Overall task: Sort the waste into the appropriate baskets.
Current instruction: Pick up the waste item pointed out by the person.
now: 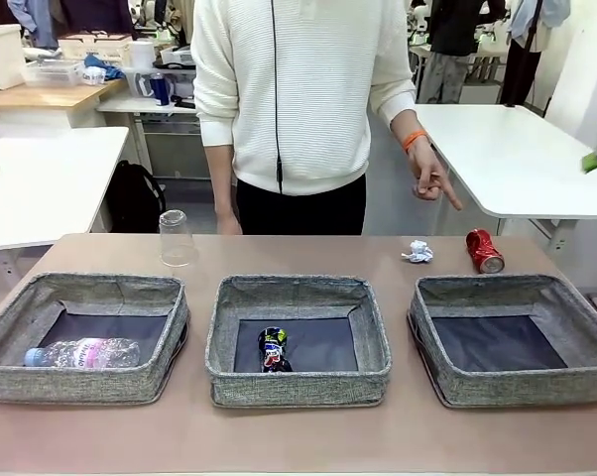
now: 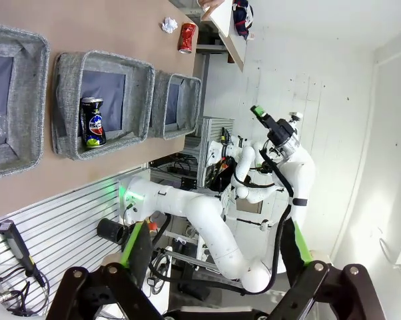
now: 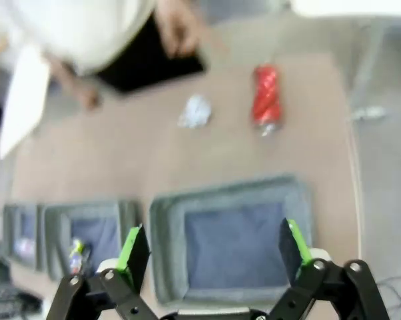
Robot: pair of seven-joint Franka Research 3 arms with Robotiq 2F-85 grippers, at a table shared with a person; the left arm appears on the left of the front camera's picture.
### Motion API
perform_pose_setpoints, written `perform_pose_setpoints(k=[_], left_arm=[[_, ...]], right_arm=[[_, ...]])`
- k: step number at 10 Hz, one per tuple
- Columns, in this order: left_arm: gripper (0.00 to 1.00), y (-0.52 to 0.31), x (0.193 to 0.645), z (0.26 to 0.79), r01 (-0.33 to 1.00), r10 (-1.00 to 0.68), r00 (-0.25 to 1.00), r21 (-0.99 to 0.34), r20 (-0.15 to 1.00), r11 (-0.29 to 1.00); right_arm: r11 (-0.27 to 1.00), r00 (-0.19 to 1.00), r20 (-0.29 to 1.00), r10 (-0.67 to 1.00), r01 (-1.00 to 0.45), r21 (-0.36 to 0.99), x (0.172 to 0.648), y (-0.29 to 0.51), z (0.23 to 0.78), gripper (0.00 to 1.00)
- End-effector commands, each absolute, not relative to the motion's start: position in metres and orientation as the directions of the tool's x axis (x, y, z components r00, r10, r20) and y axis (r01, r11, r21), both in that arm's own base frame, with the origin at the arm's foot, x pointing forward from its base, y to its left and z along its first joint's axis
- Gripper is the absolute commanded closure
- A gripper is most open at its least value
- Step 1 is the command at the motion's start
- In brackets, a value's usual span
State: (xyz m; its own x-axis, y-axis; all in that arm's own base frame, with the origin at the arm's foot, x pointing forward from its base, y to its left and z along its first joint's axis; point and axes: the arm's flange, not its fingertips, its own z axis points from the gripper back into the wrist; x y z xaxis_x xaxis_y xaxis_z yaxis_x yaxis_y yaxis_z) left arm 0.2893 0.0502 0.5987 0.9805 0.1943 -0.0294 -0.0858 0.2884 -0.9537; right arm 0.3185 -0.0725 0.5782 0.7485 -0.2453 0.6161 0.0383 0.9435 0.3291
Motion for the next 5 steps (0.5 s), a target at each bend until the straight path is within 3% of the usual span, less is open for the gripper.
perform_pose_setpoints(k=[1, 3, 4, 5], left_arm=[[0.00, 0.054, 0.287, 0.600, -0.071, 0.179, 0.984, -0.953, -0.018, 0.296], [0.00, 0.054, 0.287, 0.600, -0.071, 0.179, 0.984, -0.953, -0.018, 0.296], [0.00, 0.054, 0.287, 0.600, -0.071, 0.179, 0.984, -0.953, -0.018, 0.296], [0.00, 0.054, 0.287, 0.600, -0.071, 0.179, 0.984, -0.953, -0.018, 0.296]], right_arm=[[0.928, 0.826, 0.527, -0.198, -0.016, 0.373, 0.323, -0.069, 0.567, 0.00], [0.928, 0.826, 0.527, -0.198, -0.016, 0.373, 0.323, -0.069, 0.567, 0.00], [0.940, 0.773, 0.593, -0.225, 0.013, 0.340, 0.318, -0.069, 0.573, 0.00], [0.946, 0.813, 0.536, -0.225, 0.052, 0.319, 0.336, -0.069, 0.575, 0.00]])
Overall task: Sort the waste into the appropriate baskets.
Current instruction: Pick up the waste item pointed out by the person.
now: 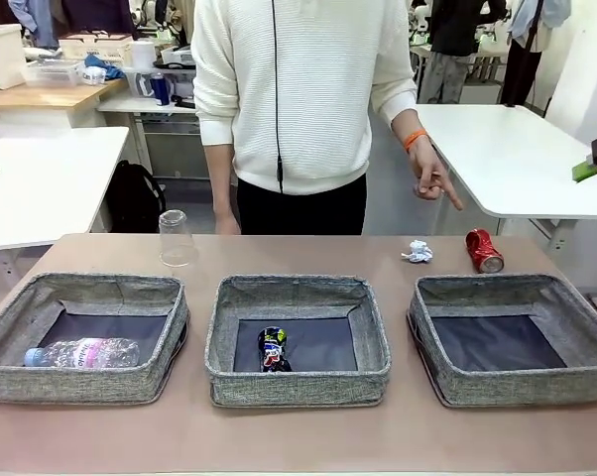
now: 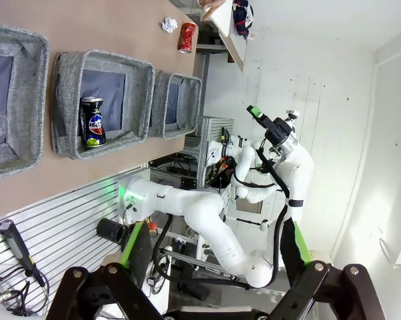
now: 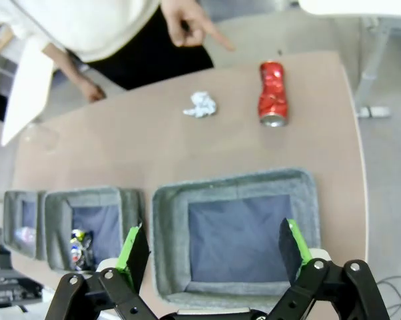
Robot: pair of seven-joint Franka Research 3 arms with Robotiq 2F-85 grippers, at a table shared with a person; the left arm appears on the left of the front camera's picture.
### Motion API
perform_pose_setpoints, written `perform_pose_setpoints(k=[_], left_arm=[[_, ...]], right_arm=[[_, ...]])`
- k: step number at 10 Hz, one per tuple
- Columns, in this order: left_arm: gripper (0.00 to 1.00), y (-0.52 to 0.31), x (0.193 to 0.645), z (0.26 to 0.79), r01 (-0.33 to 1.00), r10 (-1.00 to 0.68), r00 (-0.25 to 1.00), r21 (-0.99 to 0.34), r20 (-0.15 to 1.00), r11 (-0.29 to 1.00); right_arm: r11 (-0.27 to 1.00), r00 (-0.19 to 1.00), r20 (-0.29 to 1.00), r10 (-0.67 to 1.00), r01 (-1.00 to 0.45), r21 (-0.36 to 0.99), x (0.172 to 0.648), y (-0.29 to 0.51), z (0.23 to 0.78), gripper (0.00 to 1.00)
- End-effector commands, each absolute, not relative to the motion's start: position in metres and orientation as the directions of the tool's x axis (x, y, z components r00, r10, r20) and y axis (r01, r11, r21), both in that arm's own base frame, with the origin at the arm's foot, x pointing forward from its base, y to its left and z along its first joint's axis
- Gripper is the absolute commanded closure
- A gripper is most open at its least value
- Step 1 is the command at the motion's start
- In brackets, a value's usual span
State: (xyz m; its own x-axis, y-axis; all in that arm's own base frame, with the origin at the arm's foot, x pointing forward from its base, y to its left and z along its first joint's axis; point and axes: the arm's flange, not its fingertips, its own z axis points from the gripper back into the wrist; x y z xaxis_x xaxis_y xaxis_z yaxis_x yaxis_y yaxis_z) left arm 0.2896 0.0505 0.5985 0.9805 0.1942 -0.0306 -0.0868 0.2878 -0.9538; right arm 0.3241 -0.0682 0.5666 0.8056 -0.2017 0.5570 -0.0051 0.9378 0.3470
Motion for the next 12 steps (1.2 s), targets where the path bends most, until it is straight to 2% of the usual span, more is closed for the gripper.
perform_pose_setpoints(k=[1, 4, 7, 9, 12], left_arm=[[0.00, 0.054, 0.287, 0.600, -0.071, 0.179, 0.984, -0.953, -0.018, 0.296], [0.00, 0.054, 0.287, 0.600, -0.071, 0.179, 0.984, -0.953, -0.018, 0.296], [0.00, 0.054, 0.287, 0.600, -0.071, 0.179, 0.984, -0.953, -0.018, 0.296], [0.00, 0.054, 0.287, 0.600, -0.071, 0.179, 0.984, -0.953, -0.018, 0.296], [0.00, 0.054, 0.287, 0.600, -0.071, 0.179, 0.984, -0.953, -0.018, 0.296]], right_arm=[[0.959, 0.857, 0.476, -0.199, 0.071, 0.273, 0.368, -0.067, 0.569, 0.00], [0.983, 0.914, 0.385, -0.124, 0.060, 0.174, 0.478, -0.078, 0.538, 0.00], [0.984, 0.932, 0.333, -0.145, 0.101, 0.147, 0.548, -0.089, 0.467, 0.00], [0.987, 0.962, 0.249, -0.108, 0.073, 0.145, 0.570, -0.082, 0.421, 0.00], [0.987, 0.959, 0.277, -0.058, 0.014, 0.158, 0.593, -0.071, 0.380, 0.00]])
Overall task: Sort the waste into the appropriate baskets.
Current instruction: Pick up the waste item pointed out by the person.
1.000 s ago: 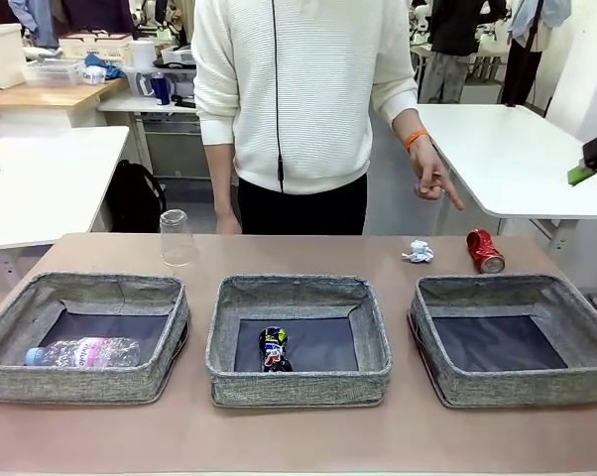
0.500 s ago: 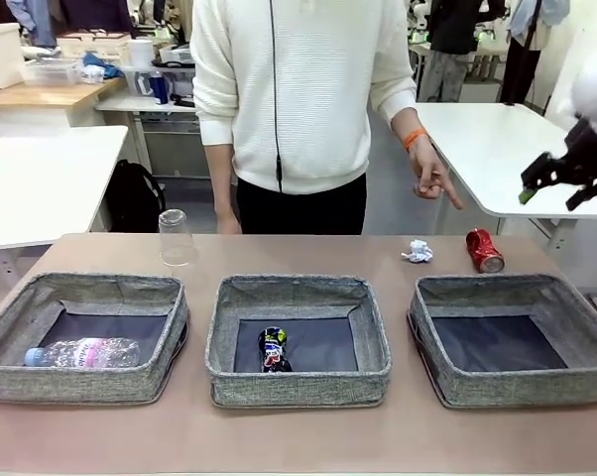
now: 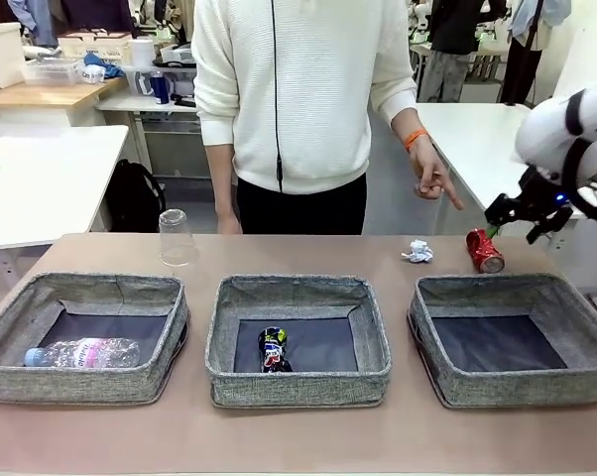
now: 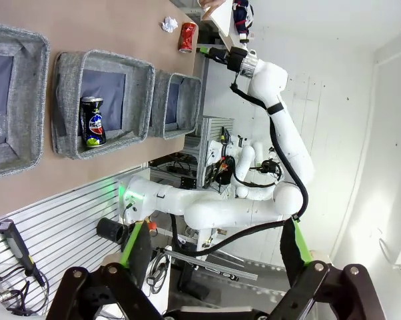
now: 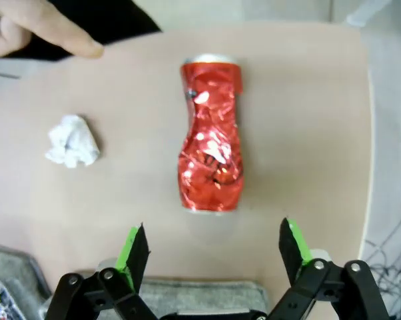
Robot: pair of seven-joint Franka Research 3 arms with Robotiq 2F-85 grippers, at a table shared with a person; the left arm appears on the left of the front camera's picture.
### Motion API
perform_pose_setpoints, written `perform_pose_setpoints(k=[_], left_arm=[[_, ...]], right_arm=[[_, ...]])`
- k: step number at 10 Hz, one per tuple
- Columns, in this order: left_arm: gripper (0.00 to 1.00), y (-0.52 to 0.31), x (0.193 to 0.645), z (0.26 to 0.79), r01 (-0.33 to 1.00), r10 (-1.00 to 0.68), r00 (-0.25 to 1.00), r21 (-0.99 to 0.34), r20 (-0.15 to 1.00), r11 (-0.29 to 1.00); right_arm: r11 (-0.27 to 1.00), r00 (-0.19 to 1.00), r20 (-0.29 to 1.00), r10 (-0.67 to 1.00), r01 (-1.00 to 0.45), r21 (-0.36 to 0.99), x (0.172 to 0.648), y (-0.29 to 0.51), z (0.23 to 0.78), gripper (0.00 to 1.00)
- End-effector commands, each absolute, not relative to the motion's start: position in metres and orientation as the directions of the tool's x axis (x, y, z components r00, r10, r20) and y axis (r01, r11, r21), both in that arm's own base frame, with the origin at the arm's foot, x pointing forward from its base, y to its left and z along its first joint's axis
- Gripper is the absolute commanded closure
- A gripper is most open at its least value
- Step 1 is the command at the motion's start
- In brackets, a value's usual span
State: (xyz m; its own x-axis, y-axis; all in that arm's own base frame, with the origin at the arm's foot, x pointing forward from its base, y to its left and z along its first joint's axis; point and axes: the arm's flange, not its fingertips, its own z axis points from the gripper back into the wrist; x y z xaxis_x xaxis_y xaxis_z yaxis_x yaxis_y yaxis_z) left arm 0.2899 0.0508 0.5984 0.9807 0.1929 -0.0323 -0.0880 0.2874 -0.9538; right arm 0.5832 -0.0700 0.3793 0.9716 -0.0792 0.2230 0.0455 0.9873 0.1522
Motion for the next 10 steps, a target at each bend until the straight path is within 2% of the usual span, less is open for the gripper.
perform_pose_setpoints(k=[1, 10], left_arm=[[0.00, 0.054, 0.287, 0.600, -0.071, 0.179, 0.984, -0.953, -0.018, 0.296], [0.00, 0.054, 0.287, 0.600, -0.071, 0.179, 0.984, -0.953, -0.018, 0.296]], right_arm=[[0.985, 0.958, 0.281, -0.053, 0.004, 0.172, 0.599, -0.067, 0.369, 0.00], [0.995, 0.942, 0.328, -0.077, 0.052, 0.085, 0.623, -0.065, 0.317, 0.00]])
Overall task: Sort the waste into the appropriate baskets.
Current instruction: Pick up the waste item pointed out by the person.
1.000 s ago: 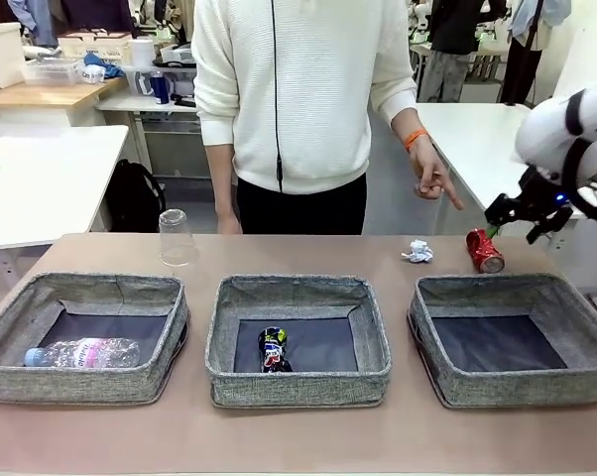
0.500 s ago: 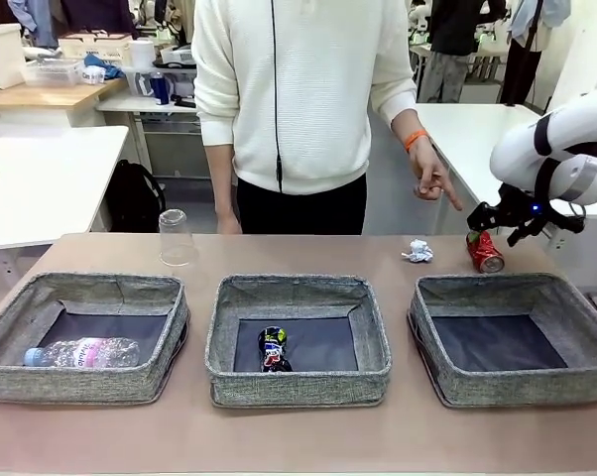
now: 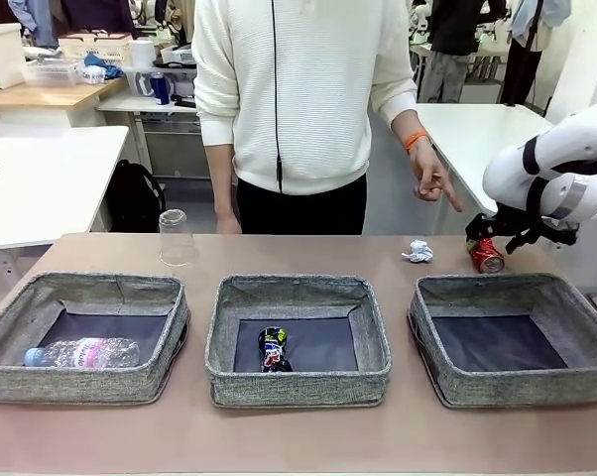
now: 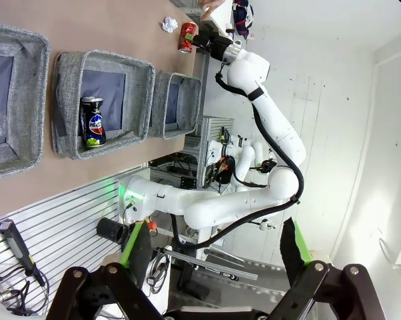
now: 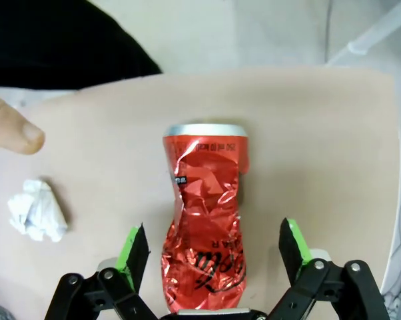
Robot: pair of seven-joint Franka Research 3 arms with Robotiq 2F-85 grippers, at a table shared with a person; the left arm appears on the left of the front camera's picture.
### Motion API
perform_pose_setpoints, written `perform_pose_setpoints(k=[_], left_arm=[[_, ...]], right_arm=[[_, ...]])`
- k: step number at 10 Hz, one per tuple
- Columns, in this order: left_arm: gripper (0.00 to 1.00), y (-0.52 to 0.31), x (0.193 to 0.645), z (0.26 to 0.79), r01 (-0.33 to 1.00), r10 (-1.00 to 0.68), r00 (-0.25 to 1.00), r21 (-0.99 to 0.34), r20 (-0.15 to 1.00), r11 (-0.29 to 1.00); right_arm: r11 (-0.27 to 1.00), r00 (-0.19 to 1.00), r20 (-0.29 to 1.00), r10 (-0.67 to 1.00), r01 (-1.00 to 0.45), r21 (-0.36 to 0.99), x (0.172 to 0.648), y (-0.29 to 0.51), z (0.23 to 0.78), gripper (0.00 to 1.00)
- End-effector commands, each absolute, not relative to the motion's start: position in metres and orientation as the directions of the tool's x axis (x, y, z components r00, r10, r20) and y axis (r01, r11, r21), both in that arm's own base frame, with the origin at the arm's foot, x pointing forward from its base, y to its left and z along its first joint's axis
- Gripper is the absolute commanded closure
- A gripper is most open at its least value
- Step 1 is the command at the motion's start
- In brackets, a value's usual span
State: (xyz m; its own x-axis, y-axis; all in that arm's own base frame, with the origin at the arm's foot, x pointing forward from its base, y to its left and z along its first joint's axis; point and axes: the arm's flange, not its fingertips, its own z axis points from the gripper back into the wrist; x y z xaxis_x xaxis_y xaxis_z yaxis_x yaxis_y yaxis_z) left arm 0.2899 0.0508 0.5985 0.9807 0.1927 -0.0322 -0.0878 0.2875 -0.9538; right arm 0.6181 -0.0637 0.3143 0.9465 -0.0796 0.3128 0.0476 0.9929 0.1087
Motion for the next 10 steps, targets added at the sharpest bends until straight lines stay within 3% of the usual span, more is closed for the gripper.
perform_pose_setpoints(k=[1, 5, 6, 7, 8, 10], left_arm=[[0.00, 0.0537, 0.2874, 0.5996, -0.071, 0.179, 0.984, -0.953, -0.018, 0.296], [0.00, 0.0537, 0.2874, 0.5996, -0.071, 0.179, 0.984, -0.953, -0.018, 0.296], [0.00, 0.0537, 0.2874, 0.5996, -0.071, 0.179, 0.984, -0.953, -0.018, 0.296], [0.00, 0.0537, 0.2874, 0.5996, -0.071, 0.179, 0.984, -0.953, -0.018, 0.296], [0.00, 0.0537, 0.2874, 0.5996, -0.071, 0.179, 0.984, -0.953, -0.018, 0.296], [0.00, 0.0537, 0.2874, 0.5996, -0.071, 0.179, 0.984, -0.953, -0.018, 0.296]], right_arm=[[0.996, 0.941, 0.332, -0.070, 0.051, 0.068, 0.6221, -0.0654, 0.3179, 0.00], [0.998, 0.936, 0.348, -0.058, 0.041, 0.054, 0.6197, -0.0643, 0.3173, 0.00], [0.998, 0.935, 0.350, -0.054, 0.035, 0.061, 0.6192, -0.0615, 0.3170, 0.41], [0.996, 0.932, 0.356, -0.065, 0.041, 0.075, 0.6190, -0.0582, 0.3173, 0.57], [0.996, 0.934, 0.349, -0.072, 0.048, 0.076, 0.6192, -0.0569, 0.3166, 0.99], [0.996, 0.940, 0.333, -0.069, 0.045, 0.080, 0.6178, -0.0564, 0.3154, 1.00]])
